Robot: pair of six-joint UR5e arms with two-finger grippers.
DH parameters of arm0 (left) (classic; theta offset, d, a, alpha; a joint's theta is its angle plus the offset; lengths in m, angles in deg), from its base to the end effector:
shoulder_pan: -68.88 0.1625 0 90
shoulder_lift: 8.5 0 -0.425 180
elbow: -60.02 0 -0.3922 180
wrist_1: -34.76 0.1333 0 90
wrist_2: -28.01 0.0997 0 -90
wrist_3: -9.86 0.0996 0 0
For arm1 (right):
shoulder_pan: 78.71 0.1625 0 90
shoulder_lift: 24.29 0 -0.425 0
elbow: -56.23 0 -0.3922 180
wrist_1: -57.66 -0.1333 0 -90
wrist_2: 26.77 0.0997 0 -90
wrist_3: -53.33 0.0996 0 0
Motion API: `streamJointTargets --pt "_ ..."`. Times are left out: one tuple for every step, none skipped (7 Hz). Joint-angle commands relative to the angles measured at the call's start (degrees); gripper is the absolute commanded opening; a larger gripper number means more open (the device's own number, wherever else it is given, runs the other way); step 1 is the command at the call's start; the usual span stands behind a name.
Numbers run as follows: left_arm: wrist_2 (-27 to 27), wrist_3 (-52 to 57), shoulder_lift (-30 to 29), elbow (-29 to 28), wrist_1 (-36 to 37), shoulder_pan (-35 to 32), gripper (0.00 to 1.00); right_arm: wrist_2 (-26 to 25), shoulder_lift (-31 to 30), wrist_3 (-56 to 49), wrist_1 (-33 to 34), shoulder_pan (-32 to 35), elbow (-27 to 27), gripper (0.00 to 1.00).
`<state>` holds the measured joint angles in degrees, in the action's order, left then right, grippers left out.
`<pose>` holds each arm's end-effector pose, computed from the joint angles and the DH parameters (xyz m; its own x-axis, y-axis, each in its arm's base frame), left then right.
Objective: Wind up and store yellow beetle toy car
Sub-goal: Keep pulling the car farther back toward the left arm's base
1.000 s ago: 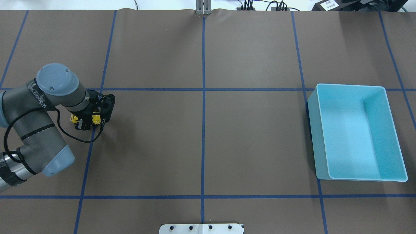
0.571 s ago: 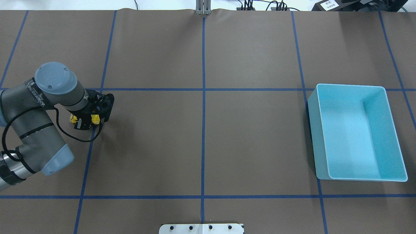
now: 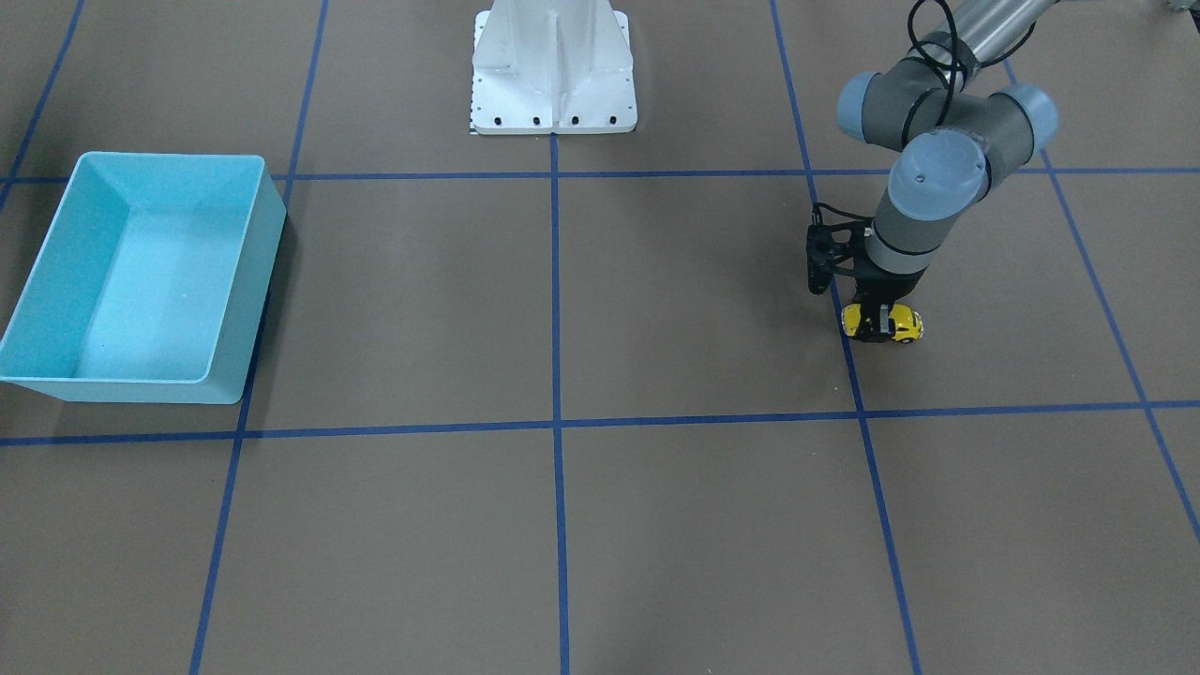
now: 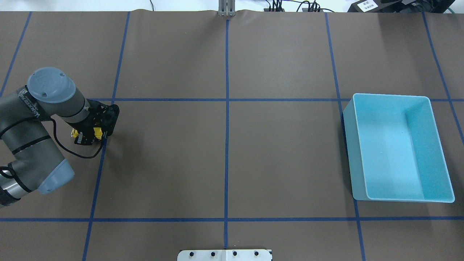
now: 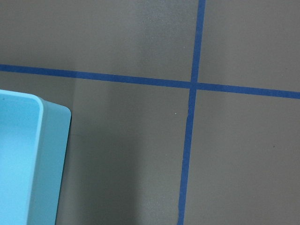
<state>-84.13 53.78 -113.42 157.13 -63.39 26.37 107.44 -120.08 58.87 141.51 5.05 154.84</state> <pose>0.3817 -0.4798 0.4557 -0.0918 0.9892 0.1140 -0.7963 -0.1417 0.5881 0.0136 -0.4627 0.6210 0.7078 -0.0903 0.7006 0.0392 0.9953 0.0887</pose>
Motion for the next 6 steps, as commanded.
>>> streamJointTargets --pt "-0.5 1.3 1.2 0.1 -1.0 -0.9 0.00 0.0 0.0 0.0 0.0 0.0 0.0 1.00" --pt "-1.2 2.3 1.7 0.1 -1.3 -1.3 0.00 0.0 0.0 0.0 0.0 0.0 0.0 1.00" --pt "-1.3 2.4 1.8 0.1 -1.3 -1.5 0.00 0.0 0.0 0.0 0.0 0.0 0.0 1.00" --pt "-1.4 2.4 2.6 0.1 -2.0 -1.6 0.00 0.0 0.0 0.0 0.0 0.0 0.0 1.00" --pt "-1.6 2.4 3.3 0.0 -2.9 -1.8 0.00 0.0 0.0 0.0 0.0 0.0 0.0 1.00" --pt "-1.6 2.7 3.6 0.0 -3.5 -1.9 0.00 0.0 0.0 0.0 0.0 0.0 0.0 1.00"
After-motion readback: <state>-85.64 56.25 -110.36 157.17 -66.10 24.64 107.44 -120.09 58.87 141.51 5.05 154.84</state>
